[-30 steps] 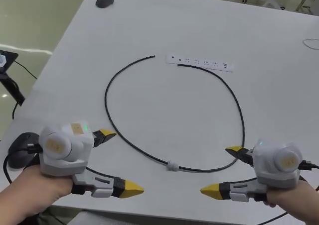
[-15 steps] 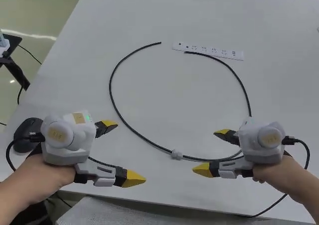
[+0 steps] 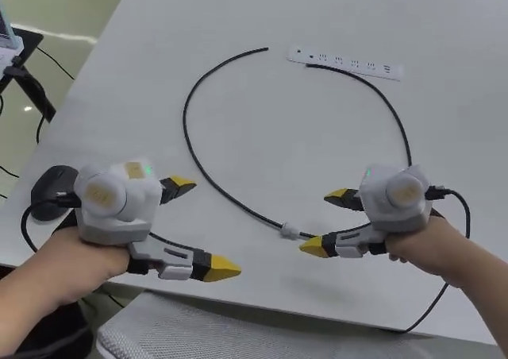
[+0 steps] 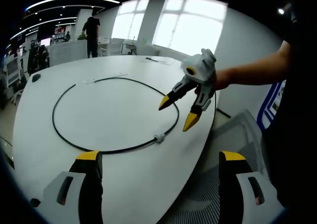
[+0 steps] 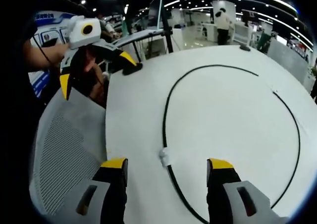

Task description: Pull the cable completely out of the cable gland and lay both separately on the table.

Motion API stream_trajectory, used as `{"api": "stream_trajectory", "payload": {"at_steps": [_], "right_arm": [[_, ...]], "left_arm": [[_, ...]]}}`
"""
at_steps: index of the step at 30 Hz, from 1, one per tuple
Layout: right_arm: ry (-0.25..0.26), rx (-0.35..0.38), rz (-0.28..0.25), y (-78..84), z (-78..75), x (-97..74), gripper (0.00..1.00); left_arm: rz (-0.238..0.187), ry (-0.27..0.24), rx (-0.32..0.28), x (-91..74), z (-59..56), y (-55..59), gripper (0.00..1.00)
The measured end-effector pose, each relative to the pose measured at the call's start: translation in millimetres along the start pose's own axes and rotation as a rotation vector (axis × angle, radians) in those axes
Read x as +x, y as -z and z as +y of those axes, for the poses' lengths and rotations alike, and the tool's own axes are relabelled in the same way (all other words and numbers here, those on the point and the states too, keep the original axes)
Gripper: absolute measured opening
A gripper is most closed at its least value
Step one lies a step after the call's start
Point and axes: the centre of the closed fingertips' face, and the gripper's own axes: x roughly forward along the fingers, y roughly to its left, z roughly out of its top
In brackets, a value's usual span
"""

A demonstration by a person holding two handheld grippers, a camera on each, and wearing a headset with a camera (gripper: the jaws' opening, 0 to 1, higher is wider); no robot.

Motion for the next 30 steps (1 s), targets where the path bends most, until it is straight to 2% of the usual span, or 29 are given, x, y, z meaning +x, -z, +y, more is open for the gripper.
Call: {"api": "stream_trajectory", "payload": {"at_steps": [3,12,20,24,30], "right_arm": [[-0.017,-0.015,0.033,3.6,-0.8,7.9,0.56],[-0.038,-0.060,0.099,13.3,-2.9,25.7,0.46],[-0.056,-0.081,0.127,16.5,-3.5,37.0,0.37],[-0.070,-0.090,0.153,21.7,-3.8,42.0,0.33],[-0.089,-0.096,0.174,26.3,-3.5,46.9,0.26]], "left_arm": [[0.005,0.003,0.000,-0.1,-1.3,1.9,0.97],[0.021,0.011,0.002,0.2,-2.9,6.3,0.97],[0.014,0.006,-0.015,-1.5,0.3,6.8,0.97],[0.029,0.010,-0.013,-1.9,-0.2,9.7,0.97],[0.027,-0.001,-0.010,-3.2,3.8,9.0,0.97]]}}
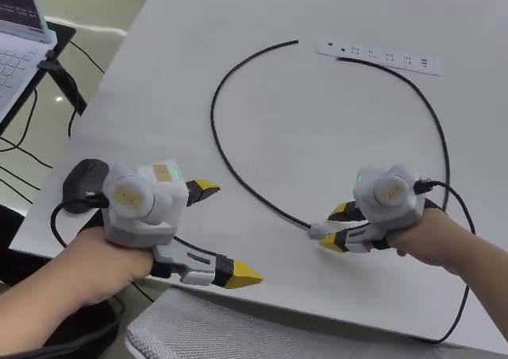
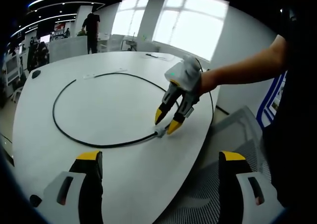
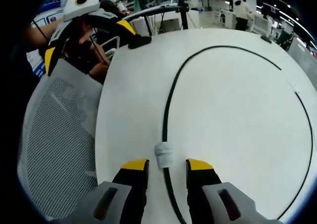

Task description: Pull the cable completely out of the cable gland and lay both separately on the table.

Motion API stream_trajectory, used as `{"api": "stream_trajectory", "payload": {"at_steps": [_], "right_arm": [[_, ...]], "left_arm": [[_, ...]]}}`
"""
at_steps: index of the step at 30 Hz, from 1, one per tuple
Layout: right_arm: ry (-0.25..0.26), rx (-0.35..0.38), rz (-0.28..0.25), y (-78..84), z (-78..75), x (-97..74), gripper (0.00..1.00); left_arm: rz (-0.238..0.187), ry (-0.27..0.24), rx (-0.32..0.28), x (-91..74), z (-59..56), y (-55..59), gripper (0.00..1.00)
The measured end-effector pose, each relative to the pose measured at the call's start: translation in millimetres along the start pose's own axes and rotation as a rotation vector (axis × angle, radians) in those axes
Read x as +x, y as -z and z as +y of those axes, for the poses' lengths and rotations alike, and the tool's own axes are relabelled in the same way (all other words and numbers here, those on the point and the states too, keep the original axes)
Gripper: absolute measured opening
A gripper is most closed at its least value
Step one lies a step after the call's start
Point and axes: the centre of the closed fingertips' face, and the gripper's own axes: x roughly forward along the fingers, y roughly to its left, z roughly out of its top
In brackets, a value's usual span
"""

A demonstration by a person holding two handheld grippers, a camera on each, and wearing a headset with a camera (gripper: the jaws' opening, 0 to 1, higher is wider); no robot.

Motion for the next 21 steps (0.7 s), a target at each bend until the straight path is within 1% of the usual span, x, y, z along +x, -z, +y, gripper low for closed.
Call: {"api": "stream_trajectory", "payload": {"at_steps": [2,6,8,10,16,21], "right_arm": [[-0.005,-0.003,0.006,0.7,0.6,0.6,0.23],[-0.015,-0.010,0.011,1.4,2.3,2.1,0.19],[-0.021,-0.015,0.023,3.3,3.0,3.0,0.17],[-0.025,-0.017,0.017,2.2,3.5,3.3,0.16],[-0.041,-0.015,0.021,1.4,5.4,5.9,0.10],[-0.041,-0.015,0.022,1.0,5.4,6.7,0.09]], "left_arm": [[-0.003,0.002,-0.009,-1.3,1.3,-1.0,0.96],[-0.007,-0.008,-0.005,-1.9,2.9,-1.4,0.96],[-0.009,-0.017,-0.005,-2.4,4.4,-1.6,0.96],[-0.014,-0.016,-0.006,-3.3,4.4,-2.1,0.96],[-0.006,-0.019,-0.010,-4.4,4.9,0.8,0.96],[-0.004,-0.014,-0.014,-4.0,2.9,2.1,0.95]]}}
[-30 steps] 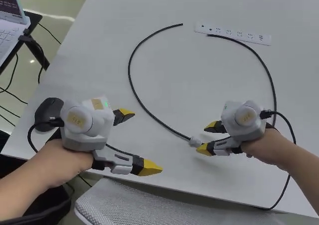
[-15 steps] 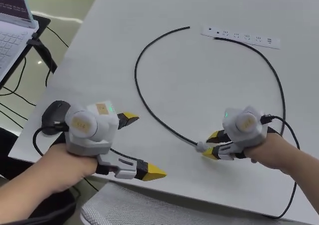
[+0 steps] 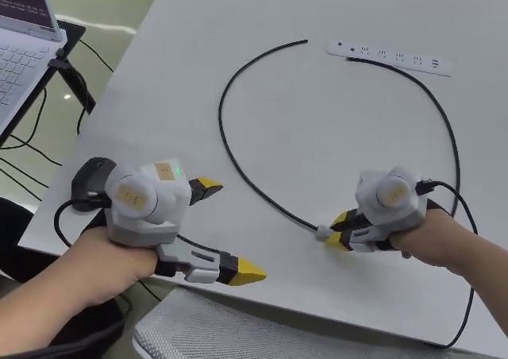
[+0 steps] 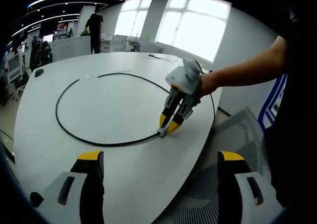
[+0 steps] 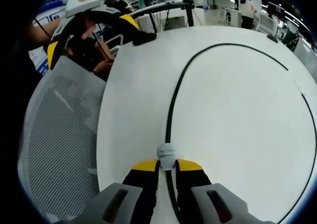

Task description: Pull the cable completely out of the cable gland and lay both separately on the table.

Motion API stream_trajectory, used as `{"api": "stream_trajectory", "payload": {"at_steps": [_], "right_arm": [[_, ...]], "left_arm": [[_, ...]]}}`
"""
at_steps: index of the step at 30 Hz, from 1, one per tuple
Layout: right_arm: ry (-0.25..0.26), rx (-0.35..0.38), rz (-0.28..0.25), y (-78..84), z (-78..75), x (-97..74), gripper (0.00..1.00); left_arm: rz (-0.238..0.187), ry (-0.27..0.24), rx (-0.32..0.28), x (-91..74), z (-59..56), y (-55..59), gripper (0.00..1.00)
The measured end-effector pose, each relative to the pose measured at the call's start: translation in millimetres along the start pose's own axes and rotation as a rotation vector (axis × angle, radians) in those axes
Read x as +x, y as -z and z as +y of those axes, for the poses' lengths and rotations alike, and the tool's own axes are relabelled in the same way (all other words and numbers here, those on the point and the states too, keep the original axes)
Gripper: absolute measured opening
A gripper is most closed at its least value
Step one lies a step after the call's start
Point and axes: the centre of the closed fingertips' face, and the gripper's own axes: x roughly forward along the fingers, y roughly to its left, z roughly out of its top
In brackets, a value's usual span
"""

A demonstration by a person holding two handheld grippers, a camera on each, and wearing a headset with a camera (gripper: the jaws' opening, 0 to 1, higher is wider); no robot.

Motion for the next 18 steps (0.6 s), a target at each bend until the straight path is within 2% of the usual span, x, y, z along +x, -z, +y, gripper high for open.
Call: {"api": "stream_trajectory", "payload": {"at_steps": [7,10,18], "right_arm": [[0.016,-0.011,0.002,-0.9,0.9,-0.3,0.08],[0.036,-0.005,-0.009,-3.6,-1.4,-3.4,0.07],[0.042,-0.005,-0.034,-12.9,2.7,-18.6,0.07]], "left_arm": [[0.001,0.007,-0.002,0.3,-2.6,1.3,0.94],[0.002,0.011,0.000,0.8,-3.7,1.4,0.94],[-0.007,0.023,0.009,3.3,-5.2,-2.3,0.93]]}}
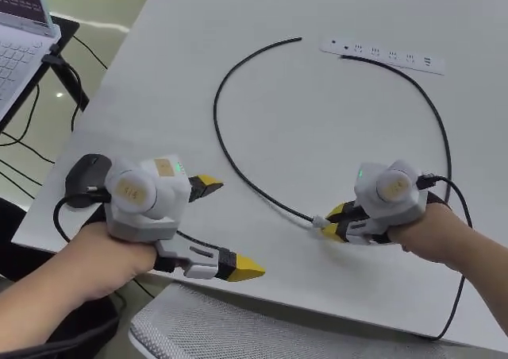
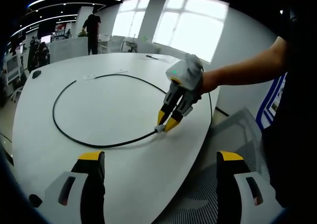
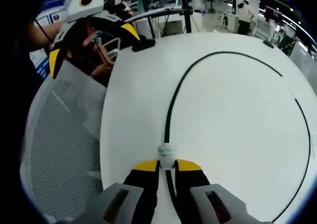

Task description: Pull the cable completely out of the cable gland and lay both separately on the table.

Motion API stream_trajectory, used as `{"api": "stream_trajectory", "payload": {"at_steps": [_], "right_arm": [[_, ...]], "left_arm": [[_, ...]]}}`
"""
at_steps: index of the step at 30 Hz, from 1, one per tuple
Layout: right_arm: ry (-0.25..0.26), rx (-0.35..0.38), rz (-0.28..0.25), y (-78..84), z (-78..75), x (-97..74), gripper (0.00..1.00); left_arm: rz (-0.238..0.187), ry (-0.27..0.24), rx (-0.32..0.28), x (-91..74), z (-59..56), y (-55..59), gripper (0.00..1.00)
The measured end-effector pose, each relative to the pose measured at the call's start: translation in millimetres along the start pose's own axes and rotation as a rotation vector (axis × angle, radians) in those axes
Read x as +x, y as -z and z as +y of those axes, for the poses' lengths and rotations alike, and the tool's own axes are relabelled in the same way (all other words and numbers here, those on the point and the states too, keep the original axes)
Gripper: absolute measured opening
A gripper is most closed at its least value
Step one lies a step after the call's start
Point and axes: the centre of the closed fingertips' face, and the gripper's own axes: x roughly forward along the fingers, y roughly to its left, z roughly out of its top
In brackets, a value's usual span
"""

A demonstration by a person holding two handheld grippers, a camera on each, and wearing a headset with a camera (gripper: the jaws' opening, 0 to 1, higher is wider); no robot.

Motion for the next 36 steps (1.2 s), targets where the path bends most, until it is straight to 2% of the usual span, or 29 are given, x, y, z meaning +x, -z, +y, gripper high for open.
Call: {"api": "stream_trajectory", "payload": {"at_steps": [7,11,23,36], "right_arm": [[0.008,-0.030,0.000,-11.3,11.2,-18.7,0.07],[0.001,-0.079,0.018,-16.8,17.2,-29.7,0.07],[0.008,-0.146,0.011,-47.8,30.3,-72.9,0.07],[-0.011,-0.186,0.025,-66.0,48.1,-97.1,0.06]], "left_arm": [[-0.003,0.025,0.022,7.4,-5.4,-8.7,0.92],[-0.019,0.046,0.033,12.3,-9.9,-17.8,0.93],[-0.038,0.091,0.084,25.9,-23.9,-39.7,0.90],[-0.068,0.129,0.120,31.8,-35.3,-59.7,0.85]]}}
